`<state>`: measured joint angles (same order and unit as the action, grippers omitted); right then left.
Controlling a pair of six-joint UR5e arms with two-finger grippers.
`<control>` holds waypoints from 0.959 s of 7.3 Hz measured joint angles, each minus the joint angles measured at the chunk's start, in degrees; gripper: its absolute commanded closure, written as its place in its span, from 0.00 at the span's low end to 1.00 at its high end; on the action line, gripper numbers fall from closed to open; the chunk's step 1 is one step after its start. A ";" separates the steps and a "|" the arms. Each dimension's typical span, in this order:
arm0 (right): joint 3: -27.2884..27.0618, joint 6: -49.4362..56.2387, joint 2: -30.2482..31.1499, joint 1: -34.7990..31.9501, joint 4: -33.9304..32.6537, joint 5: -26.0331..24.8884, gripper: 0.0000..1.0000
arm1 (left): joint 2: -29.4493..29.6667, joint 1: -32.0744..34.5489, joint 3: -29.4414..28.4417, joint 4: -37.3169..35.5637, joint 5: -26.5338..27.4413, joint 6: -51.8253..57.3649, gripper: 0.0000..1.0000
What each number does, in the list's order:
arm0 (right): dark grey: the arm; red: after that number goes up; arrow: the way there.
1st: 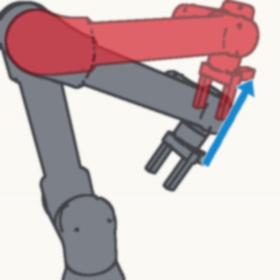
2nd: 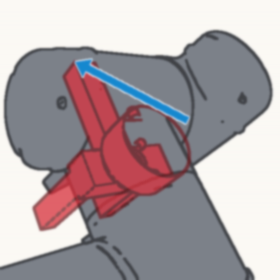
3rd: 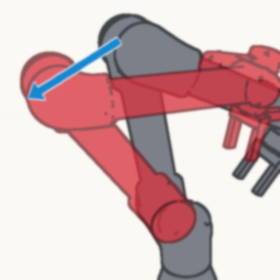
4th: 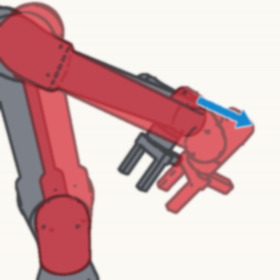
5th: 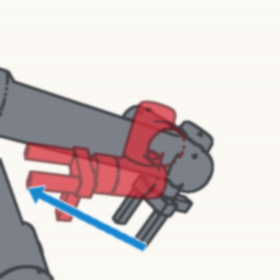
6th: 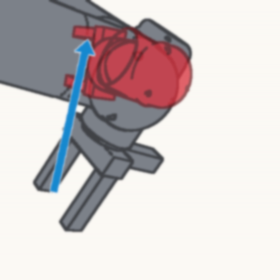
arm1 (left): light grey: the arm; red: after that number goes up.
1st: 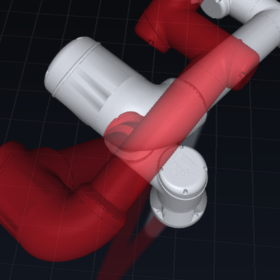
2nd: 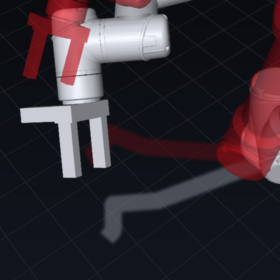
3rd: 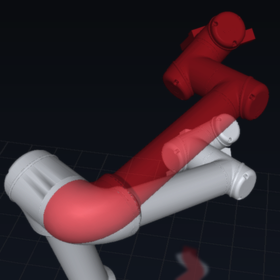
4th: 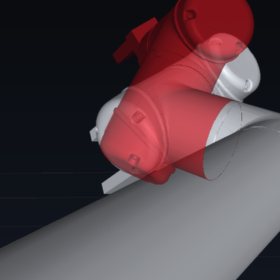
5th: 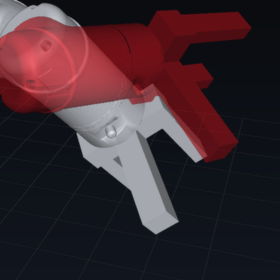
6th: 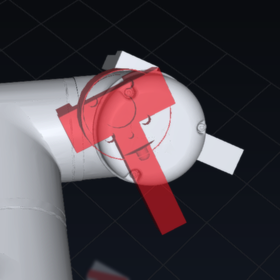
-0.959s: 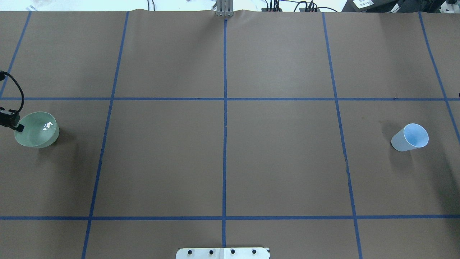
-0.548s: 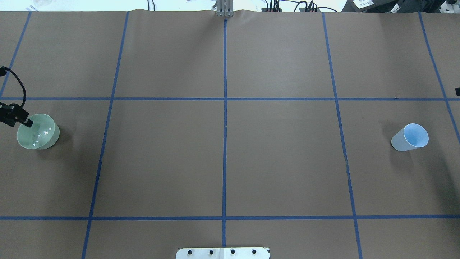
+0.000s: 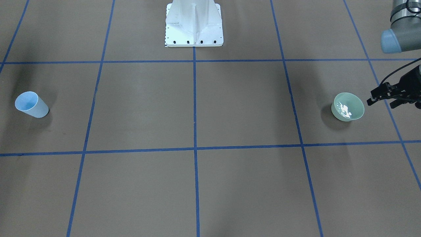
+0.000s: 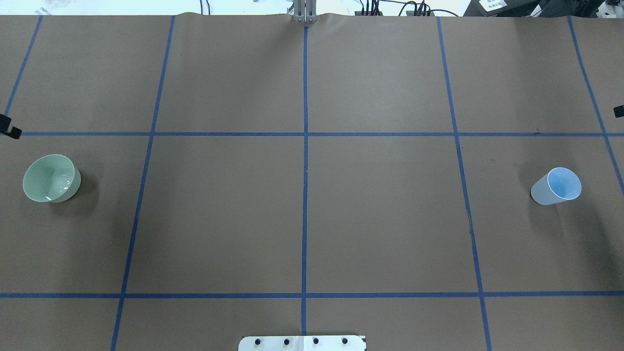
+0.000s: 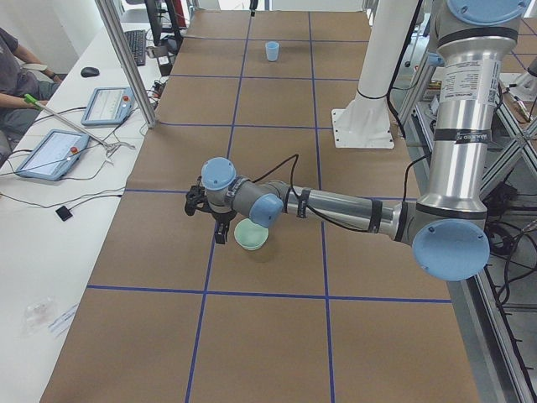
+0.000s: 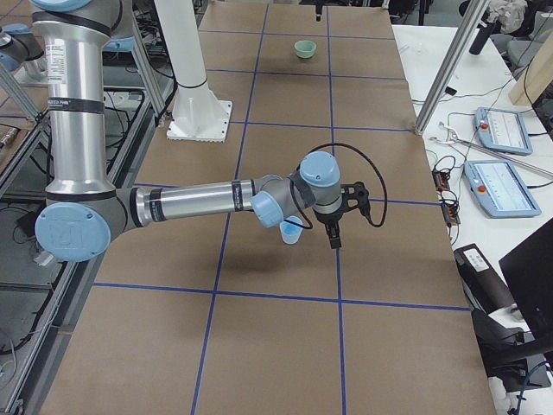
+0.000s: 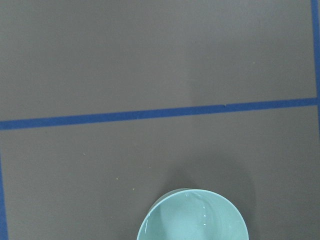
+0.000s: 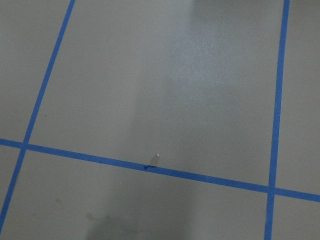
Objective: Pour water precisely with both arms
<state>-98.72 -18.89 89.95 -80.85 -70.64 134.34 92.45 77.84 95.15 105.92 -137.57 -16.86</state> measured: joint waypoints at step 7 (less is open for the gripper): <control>0.17 14.62 -0.39 -4.21 -19.91 0.04 0.00 | -0.41 10.82 0.21 -16.28 2.87 17.89 0.00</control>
<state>-98.55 -4.27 89.57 -85.07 -90.55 134.38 92.04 88.66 95.37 89.64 -134.70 1.02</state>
